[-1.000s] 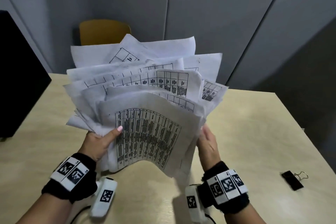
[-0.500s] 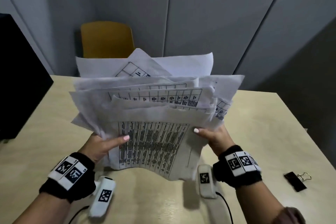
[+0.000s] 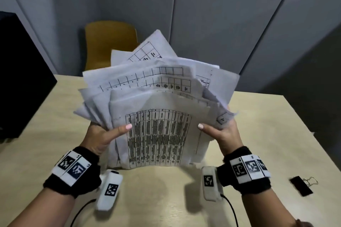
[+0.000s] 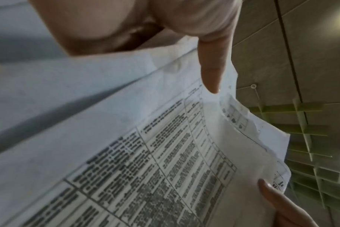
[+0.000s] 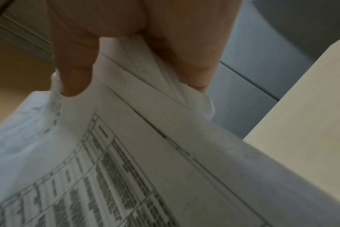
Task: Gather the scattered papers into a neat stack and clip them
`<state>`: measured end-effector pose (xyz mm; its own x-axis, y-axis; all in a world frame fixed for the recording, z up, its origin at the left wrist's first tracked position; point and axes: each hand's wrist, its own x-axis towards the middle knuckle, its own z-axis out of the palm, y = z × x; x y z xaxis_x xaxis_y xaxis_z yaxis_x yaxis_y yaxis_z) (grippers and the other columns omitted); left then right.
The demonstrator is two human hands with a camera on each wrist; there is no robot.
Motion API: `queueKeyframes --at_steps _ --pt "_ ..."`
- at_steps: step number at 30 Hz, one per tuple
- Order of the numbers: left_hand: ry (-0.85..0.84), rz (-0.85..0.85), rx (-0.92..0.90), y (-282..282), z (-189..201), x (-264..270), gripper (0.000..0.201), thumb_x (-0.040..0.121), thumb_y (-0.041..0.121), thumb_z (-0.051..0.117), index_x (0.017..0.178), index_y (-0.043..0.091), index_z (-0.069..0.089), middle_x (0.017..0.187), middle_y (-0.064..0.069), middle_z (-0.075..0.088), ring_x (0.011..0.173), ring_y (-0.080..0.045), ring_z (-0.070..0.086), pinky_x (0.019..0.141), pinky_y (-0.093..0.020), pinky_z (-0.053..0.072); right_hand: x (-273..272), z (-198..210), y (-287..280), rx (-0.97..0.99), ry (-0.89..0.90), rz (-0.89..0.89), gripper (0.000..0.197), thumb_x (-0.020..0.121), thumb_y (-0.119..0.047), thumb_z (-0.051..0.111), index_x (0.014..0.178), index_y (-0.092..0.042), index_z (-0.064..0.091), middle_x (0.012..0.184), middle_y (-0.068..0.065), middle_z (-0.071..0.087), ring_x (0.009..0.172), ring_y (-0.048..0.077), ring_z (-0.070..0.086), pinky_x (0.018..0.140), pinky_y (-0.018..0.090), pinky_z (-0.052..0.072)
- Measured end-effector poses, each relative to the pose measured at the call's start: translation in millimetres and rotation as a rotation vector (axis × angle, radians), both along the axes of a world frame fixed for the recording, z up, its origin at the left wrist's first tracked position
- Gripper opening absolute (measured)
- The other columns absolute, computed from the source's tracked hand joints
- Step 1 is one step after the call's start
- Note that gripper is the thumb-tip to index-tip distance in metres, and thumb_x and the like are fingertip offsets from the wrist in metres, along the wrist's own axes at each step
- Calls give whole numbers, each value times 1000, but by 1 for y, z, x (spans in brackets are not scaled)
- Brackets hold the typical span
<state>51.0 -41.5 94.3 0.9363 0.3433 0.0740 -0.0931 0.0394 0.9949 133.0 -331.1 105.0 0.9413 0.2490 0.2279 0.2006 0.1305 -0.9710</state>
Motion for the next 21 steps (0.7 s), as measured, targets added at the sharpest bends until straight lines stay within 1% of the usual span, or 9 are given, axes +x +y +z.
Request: queueKeyframes --at_steps 2,4,6,8,11,14,16,18,21 --pt "37 87 16 -8 -2 4 35 56 18 86 87 16 70 78 15 74 82 -6 69 92 -29 48 1 -4 9 -33 -16 -13 59 63 8 76 116 -10 60 106 -2 71 98 11 65 83 23 52" --pt "47 215 60 -16 0 8 16 73 4 74 81 14 65 63 19 68 69 -3 64 84 -19 49 -1 -1 16 -41 -71 -59 49 68 18 69 93 -24 74 86 -15 73 82 1 66 75 16 52" --pt "-34 223 67 -16 7 11 20 77 -1 68 80 18 65 62 26 67 70 5 62 75 -5 47 -4 7 15 35 -81 -96 56 70 21 65 83 -32 76 78 -17 73 77 0 66 73 17 53" --pt "-103 148 57 -9 9 10 25 72 1 73 78 25 72 75 30 69 79 11 63 82 -8 48 -6 12 10 96 -103 -105 45 65 17 70 93 -18 73 82 -14 74 80 3 67 74 20 54" --pt "-41 48 24 -1 5 5 33 48 29 87 78 33 76 82 25 72 90 3 66 87 -17 51 -6 13 2 61 -107 -156 76 59 4 75 127 5 41 94 -16 69 86 3 66 76 21 54" --pt "72 97 27 -3 1 6 19 65 9 79 78 18 69 74 15 72 99 -22 65 94 -31 49 -8 13 0 66 -94 -231 97 59 -18 80 141 -15 28 118 6 58 100 10 63 86 27 51" --pt "86 122 58 -4 1 8 18 75 1 70 81 17 67 69 20 71 96 -24 64 96 -37 47 -11 11 1 65 -157 -374 87 61 -24 79 134 -31 34 124 14 49 109 14 58 91 28 50" --pt "92 129 69 0 1 11 15 76 1 69 81 16 68 75 13 72 96 -27 65 97 -41 47 -15 8 1 31 -275 -533 66 68 -23 72 125 -40 44 121 9 50 110 21 55 91 35 50" --pt "111 112 37 5 -3 11 13 77 1 68 80 14 68 85 -1 71 98 -30 64 98 -44 45 -16 0 -6 -174 -445 -684 32 80 -18 65 111 -29 64 110 -8 52 102 17 56 87 42 50"
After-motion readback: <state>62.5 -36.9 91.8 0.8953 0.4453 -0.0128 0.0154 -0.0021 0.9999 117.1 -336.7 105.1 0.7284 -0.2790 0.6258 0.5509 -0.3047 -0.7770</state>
